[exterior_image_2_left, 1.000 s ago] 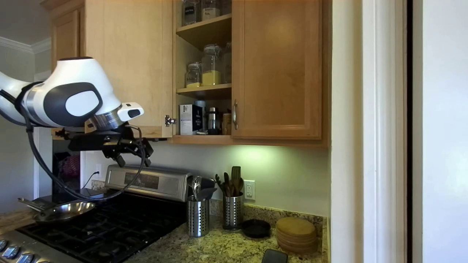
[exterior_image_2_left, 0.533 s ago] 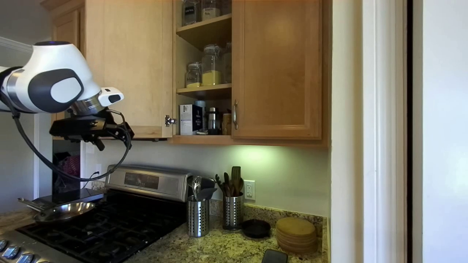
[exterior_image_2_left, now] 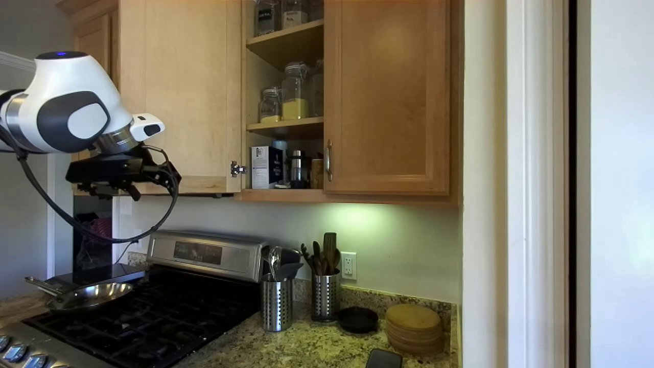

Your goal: Open the left door of the upper cabinet, place the brown can in the cabinet, place the glass jar in the cabinet, close the cabinet door

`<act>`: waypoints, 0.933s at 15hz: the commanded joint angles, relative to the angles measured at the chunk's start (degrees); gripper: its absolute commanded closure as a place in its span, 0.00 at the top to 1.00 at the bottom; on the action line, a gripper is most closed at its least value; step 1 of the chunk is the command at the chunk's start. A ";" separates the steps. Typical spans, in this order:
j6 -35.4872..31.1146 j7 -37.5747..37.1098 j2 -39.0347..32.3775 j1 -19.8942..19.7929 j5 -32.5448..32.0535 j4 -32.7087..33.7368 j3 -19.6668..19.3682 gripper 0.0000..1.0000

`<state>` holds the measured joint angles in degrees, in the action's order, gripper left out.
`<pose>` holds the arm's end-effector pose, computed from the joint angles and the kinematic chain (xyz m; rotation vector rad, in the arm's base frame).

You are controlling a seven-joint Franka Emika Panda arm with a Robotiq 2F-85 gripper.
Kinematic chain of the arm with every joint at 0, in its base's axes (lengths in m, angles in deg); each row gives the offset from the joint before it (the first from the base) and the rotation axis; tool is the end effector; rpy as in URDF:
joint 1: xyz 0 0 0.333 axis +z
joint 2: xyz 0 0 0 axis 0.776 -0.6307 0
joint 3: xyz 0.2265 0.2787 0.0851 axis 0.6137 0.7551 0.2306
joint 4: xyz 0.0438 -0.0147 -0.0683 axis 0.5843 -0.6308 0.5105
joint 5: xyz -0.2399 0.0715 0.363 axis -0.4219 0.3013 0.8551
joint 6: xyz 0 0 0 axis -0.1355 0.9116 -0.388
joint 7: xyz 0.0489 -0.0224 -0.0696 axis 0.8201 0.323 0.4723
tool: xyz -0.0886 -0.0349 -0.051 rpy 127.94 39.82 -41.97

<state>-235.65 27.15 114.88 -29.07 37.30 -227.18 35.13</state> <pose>0.3723 0.1776 0.6025 -2.6667 -0.7441 -1.1586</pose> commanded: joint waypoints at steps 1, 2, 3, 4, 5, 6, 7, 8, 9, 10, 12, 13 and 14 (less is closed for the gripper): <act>-1.04 -0.25 -2.78 0.77 2.11 2.76 -0.59 1.00; -0.44 0.91 -3.02 1.58 2.58 3.12 -1.19 1.00; -1.20 1.03 -3.17 0.97 2.18 2.81 -0.94 1.00; -2.78 1.81 -3.20 0.10 1.19 1.81 -0.94 1.00; -0.61 0.32 -2.53 -0.21 1.23 2.26 0.12 1.00; -0.95 0.52 -2.87 -0.31 1.19 2.25 0.03 1.00; -1.17 0.62 -3.10 -0.36 1.18 2.25 -0.06 1.00; -1.27 0.65 -3.22 -0.36 1.18 2.25 -0.12 1.00; -1.29 0.66 -3.22 -0.36 1.18 2.25 -0.13 1.00; -1.30 0.66 -3.23 -0.36 1.18 2.25 -0.13 1.00; 0.01 0.36 -2.09 0.10 1.68 2.30 -0.15 1.00; 1.25 0.15 -0.47 0.41 1.79 2.16 0.14 1.00; 2.12 0.48 0.53 1.40 2.47 2.15 -0.09 1.00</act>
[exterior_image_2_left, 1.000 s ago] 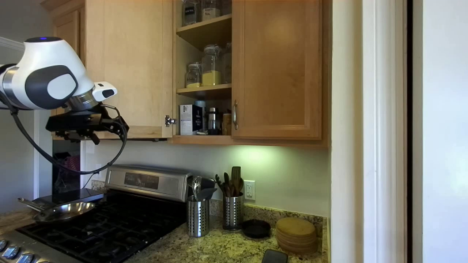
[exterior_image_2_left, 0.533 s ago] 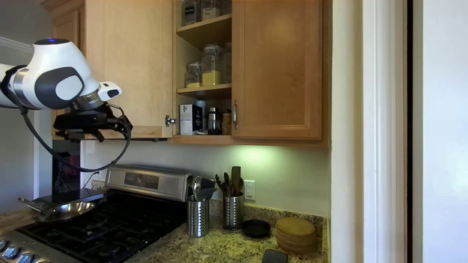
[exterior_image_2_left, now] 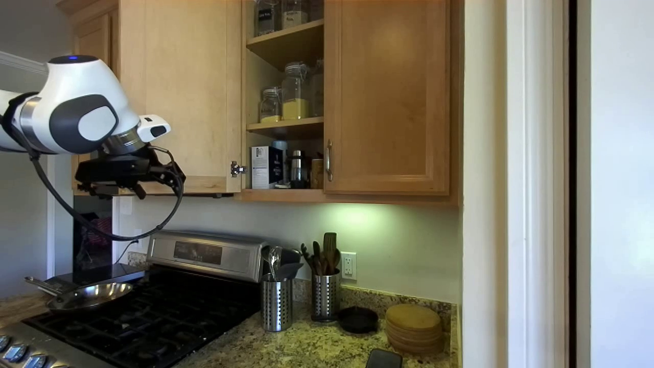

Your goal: Open the left door of the upper cabinet, place the brown can in the cabinet, place the glass jar in the cabinet, close the cabinet door

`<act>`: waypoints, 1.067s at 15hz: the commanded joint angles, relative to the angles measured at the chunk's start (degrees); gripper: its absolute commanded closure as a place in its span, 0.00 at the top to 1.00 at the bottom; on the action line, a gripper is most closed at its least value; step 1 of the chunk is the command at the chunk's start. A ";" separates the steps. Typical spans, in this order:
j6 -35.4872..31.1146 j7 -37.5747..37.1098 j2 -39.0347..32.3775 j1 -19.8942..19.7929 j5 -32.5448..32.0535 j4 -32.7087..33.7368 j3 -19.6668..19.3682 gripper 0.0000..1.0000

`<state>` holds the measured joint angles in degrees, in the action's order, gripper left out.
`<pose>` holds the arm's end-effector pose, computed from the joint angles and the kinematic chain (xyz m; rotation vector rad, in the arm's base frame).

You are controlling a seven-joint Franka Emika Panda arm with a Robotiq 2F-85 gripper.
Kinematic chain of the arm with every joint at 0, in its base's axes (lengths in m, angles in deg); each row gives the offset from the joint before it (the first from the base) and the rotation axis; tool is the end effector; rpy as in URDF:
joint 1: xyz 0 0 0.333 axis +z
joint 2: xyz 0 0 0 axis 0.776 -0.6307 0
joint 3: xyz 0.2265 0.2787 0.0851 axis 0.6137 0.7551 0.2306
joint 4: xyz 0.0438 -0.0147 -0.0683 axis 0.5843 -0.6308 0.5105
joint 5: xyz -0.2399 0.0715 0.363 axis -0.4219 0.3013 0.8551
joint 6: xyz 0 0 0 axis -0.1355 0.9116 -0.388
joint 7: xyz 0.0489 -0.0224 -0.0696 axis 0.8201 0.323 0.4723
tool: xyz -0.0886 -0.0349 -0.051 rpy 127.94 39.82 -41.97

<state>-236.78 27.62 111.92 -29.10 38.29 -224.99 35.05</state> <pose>0.3884 0.1832 0.6055 -2.6556 -0.7310 -1.1608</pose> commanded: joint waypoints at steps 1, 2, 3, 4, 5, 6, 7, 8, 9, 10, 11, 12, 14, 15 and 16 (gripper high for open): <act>4.16 -0.35 4.72 1.49 1.35 -0.06 0.54 1.00; 5.12 -0.21 5.65 1.98 1.42 0.05 0.69 1.00; 6.14 0.05 6.88 2.85 1.84 0.15 0.76 1.00; 6.89 -0.42 7.95 2.79 1.70 0.27 1.47 1.00; 7.35 -0.67 8.77 3.17 1.67 0.36 2.23 1.00; 7.53 -0.88 9.29 3.51 1.64 0.57 2.84 1.00; 7.19 -1.82 9.57 2.97 1.05 0.81 4.18 1.00; 8.61 -3.91 10.29 2.74 0.83 2.60 6.41 1.00; 8.92 -5.34 10.44 3.11 1.19 3.78 7.80 1.00; 9.08 -6.50 10.36 3.50 1.36 5.03 9.10 1.00; 9.04 -8.02 9.92 3.29 1.14 6.62 10.87 1.00; 8.63 -9.58 9.47 2.92 0.97 8.01 12.53 1.00; 7.61 -12.79 8.57 1.37 0.15 10.63 15.64 1.00; 7.23 -14.45 8.31 0.30 -0.43 11.68 17.20 1.00; 7.07 -16.09 8.12 -1.38 -1.50 12.65 18.88 1.00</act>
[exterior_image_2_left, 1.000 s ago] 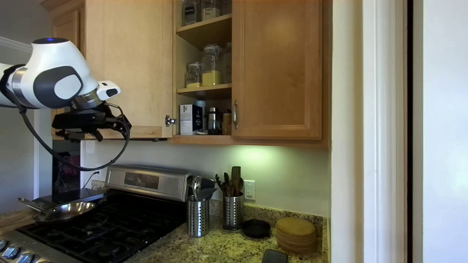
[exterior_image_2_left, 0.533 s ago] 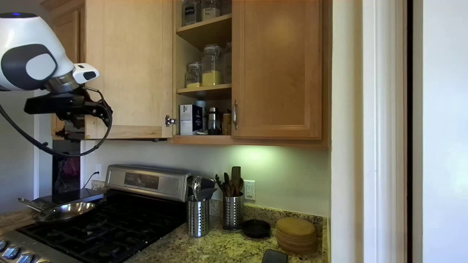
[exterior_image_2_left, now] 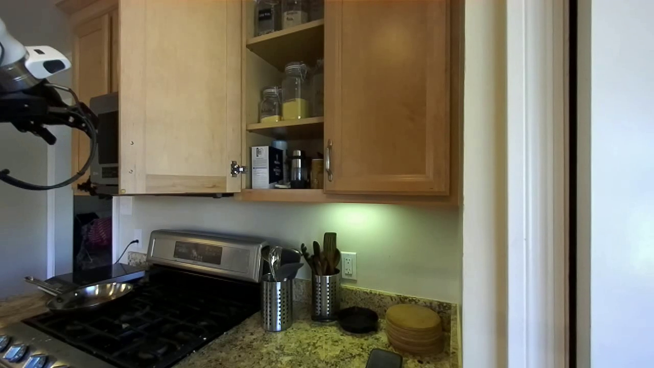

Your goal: Open the left door of the upper cabinet, place the brown can in the cabinet, place the glass jar in the cabinet, close the cabinet door

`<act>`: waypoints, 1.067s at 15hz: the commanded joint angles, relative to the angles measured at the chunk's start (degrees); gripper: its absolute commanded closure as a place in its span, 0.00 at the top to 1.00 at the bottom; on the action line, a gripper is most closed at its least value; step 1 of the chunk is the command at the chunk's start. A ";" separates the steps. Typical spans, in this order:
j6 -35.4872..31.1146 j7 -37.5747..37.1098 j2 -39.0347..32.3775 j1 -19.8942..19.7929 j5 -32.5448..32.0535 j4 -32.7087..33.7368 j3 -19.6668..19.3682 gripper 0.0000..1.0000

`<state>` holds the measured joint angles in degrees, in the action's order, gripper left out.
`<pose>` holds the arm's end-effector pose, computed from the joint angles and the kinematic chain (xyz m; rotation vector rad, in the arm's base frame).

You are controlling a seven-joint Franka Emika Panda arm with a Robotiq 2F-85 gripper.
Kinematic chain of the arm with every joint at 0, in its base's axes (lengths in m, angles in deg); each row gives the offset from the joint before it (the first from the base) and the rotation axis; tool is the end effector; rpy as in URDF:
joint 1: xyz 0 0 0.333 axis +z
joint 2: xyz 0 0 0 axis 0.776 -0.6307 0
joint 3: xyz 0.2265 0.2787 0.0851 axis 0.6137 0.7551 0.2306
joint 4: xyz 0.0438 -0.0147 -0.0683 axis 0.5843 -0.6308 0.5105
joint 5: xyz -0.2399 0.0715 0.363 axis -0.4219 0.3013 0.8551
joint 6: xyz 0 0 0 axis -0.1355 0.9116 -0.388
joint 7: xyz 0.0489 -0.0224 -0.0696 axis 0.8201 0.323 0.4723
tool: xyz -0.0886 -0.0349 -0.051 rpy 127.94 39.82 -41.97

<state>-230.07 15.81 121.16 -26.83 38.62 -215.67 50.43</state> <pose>0.2491 0.3051 0.7287 -2.4271 -0.8633 -1.3564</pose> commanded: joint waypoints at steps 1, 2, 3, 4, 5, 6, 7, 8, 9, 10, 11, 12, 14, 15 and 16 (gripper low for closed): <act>0.34 -5.78 -1.08 -5.43 -2.91 4.19 4.92 1.00; 0.33 -7.09 -1.08 -6.90 -3.66 5.12 6.01 1.00; 0.21 -8.28 -1.17 -8.28 -4.27 6.08 6.99 0.97; 0.06 -9.19 -1.42 -9.73 -4.98 7.24 8.01 0.73; -0.51 -9.71 -2.00 -10.62 -5.43 8.41 8.78 0.72; -0.75 -9.93 -2.70 -11.22 -5.72 9.62 9.38 0.70; -0.63 -10.06 -3.64 -11.28 -5.53 10.98 9.72 0.64; -0.69 -10.14 -4.76 -11.35 -5.43 12.48 10.22 0.58; -0.66 -10.27 -5.79 -11.57 -5.57 13.90 10.77 0.50; -0.59 -10.03 -7.15 -11.17 -5.42 15.45 11.05 0.45; -0.53 -10.10 -8.19 -11.28 -5.63 16.77 11.49 0.37; -0.59 -10.25 -9.27 -11.68 -6.12 18.00 12.12 0.31; -0.81 -11.40 -10.62 -13.57 -8.23 19.52 13.57 0.18; -0.70 -11.99 -11.45 -14.51 -9.62 19.94 14.25 0.12; -0.82 -12.73 -12.03 -15.59 -11.02 19.91 14.94 0.09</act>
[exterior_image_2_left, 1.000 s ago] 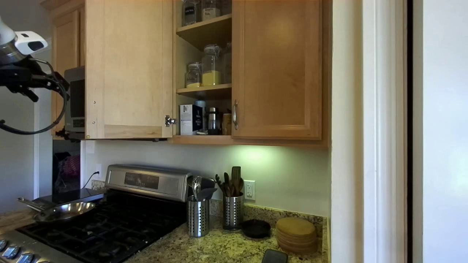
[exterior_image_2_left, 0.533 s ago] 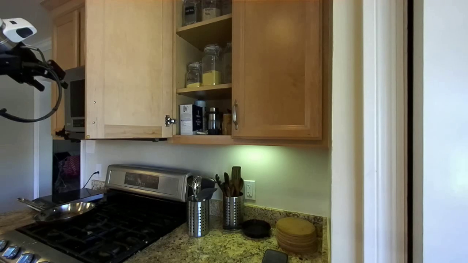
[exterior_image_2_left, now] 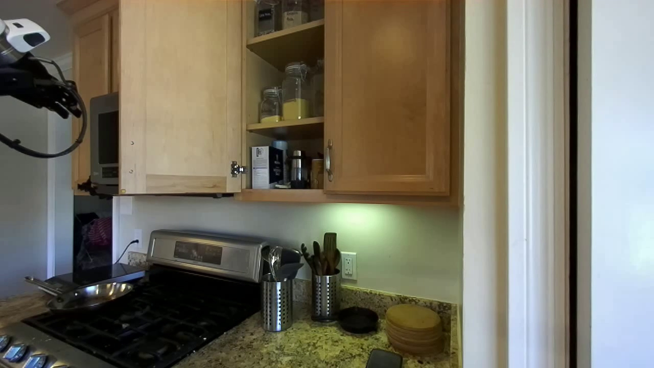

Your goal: Open the left door of the upper cabinet, place the brown can in the cabinet, place the glass jar in the cabinet, close the cabinet door

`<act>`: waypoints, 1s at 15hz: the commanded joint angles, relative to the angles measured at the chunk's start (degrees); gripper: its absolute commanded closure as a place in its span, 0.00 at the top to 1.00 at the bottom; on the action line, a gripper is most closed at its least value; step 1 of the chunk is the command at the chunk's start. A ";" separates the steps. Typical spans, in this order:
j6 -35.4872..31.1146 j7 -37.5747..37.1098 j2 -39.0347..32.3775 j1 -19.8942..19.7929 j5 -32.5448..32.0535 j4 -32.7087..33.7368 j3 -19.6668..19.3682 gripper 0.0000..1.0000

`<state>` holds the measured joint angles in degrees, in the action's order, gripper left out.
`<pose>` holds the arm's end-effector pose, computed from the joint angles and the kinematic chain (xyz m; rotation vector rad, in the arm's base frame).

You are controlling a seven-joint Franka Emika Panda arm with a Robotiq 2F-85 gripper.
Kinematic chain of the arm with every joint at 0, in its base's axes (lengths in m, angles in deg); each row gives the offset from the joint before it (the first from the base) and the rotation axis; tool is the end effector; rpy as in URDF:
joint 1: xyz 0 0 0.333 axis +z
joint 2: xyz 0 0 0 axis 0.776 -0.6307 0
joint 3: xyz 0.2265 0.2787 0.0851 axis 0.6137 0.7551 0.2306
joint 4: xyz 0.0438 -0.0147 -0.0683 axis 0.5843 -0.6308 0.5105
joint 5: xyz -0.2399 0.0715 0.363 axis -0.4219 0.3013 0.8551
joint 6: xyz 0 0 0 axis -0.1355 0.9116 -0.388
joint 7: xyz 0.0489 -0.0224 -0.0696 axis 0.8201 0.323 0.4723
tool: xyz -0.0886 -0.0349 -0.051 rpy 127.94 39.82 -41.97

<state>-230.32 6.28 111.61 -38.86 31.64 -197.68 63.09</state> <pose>0.2549 0.3941 0.8078 -2.3666 -0.8208 -1.5415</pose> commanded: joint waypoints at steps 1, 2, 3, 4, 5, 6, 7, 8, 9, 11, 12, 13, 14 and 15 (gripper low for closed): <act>-0.83 -4.23 -3.09 -4.89 -5.65 1.63 3.11 0.08; -1.10 -5.01 -3.75 -5.98 -7.13 1.32 3.75 0.05; -0.63 -5.71 -4.42 -6.72 -8.17 1.11 4.13 0.04; -0.40 -6.70 -4.97 -7.65 -9.36 0.95 4.69 0.03; -0.22 -7.25 -5.47 -8.36 -10.54 0.87 5.16 0.07; -0.01 -7.75 -5.94 -8.93 -11.60 0.79 5.48 0.07; 0.21 -8.36 -6.14 -9.51 -12.68 0.63 5.77 0.08; 0.41 -8.53 -6.15 -9.80 -13.66 0.29 5.68 0.09; 0.32 -8.49 -5.93 -10.15 -14.64 -0.36 5.54 0.10; 0.64 -8.42 -5.00 -10.71 -16.33 -1.95 4.82 0.09; 0.80 -8.36 -4.47 -10.79 -16.76 -2.93 4.25 0.08; 0.81 -8.24 -4.01 -10.80 -17.12 -3.93 3.68 0.08; 0.96 -8.24 -3.46 -10.67 -17.38 -4.74 3.42 0.07; 1.06 -8.11 -2.86 -10.54 -17.50 -5.74 2.96 0.08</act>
<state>-230.04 -0.13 105.54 -48.75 16.24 -199.52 67.69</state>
